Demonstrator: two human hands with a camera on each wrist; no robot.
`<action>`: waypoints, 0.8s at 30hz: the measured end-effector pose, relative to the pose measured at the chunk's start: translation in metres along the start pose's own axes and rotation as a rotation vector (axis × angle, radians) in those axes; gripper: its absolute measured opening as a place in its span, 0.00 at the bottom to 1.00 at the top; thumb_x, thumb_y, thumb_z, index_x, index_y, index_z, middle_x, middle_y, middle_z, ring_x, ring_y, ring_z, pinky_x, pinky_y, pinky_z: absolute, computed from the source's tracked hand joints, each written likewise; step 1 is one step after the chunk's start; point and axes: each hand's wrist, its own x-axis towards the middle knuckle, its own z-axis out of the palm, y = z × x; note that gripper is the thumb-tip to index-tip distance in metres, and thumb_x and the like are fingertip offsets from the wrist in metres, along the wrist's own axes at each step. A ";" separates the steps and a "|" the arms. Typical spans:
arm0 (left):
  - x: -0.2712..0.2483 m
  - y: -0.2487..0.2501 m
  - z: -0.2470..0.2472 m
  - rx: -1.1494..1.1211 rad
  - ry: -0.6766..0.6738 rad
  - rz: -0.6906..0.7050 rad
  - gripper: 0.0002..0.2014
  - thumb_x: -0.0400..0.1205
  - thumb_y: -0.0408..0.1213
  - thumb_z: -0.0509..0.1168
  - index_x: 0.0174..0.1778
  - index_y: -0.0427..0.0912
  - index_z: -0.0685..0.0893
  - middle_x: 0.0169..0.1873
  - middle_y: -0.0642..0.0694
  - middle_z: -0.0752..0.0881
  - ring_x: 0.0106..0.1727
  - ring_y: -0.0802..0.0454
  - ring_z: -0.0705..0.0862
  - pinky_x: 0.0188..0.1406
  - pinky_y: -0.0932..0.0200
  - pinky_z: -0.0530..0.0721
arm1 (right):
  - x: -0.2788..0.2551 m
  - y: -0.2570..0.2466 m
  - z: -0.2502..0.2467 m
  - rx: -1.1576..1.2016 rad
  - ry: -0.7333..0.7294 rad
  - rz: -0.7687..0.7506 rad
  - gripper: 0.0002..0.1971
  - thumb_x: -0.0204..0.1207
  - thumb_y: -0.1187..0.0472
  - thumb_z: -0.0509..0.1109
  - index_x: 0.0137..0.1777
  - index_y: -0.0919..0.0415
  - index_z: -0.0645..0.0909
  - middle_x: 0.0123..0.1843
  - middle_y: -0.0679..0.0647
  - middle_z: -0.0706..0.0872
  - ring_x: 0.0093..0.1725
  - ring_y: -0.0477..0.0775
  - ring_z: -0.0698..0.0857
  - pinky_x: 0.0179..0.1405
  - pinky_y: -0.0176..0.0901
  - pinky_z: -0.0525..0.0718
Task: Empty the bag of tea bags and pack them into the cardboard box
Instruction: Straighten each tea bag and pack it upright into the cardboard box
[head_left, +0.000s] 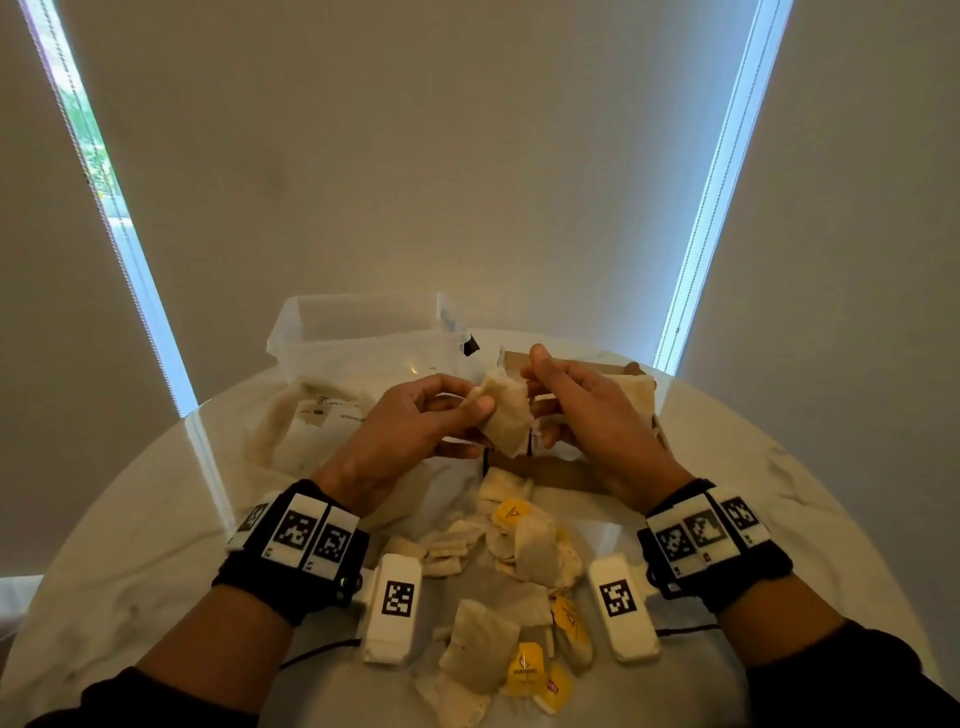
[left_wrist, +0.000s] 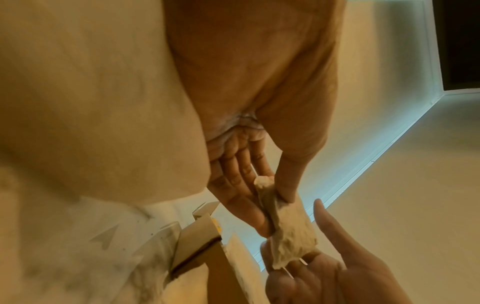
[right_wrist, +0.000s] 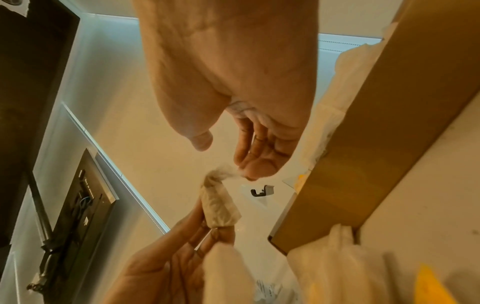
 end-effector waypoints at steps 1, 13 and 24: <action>0.001 0.000 0.000 -0.015 0.011 0.009 0.16 0.86 0.39 0.75 0.66 0.35 0.87 0.55 0.38 0.96 0.57 0.40 0.95 0.54 0.51 0.94 | -0.001 0.000 -0.001 -0.005 -0.039 0.024 0.27 0.83 0.31 0.65 0.62 0.51 0.91 0.53 0.49 0.96 0.49 0.46 0.94 0.48 0.43 0.92; 0.001 0.001 -0.001 0.055 0.000 0.020 0.18 0.83 0.55 0.74 0.68 0.54 0.89 0.59 0.51 0.94 0.63 0.53 0.92 0.61 0.51 0.93 | -0.006 0.005 -0.002 -0.111 -0.051 -0.223 0.10 0.84 0.47 0.75 0.56 0.52 0.92 0.45 0.45 0.94 0.36 0.39 0.86 0.39 0.32 0.87; 0.004 0.000 -0.001 -0.024 0.141 0.044 0.15 0.87 0.50 0.72 0.63 0.45 0.91 0.58 0.43 0.94 0.58 0.43 0.94 0.58 0.47 0.95 | -0.003 0.004 -0.003 -0.026 0.024 -0.252 0.11 0.83 0.47 0.76 0.56 0.52 0.94 0.50 0.47 0.96 0.52 0.48 0.94 0.52 0.42 0.94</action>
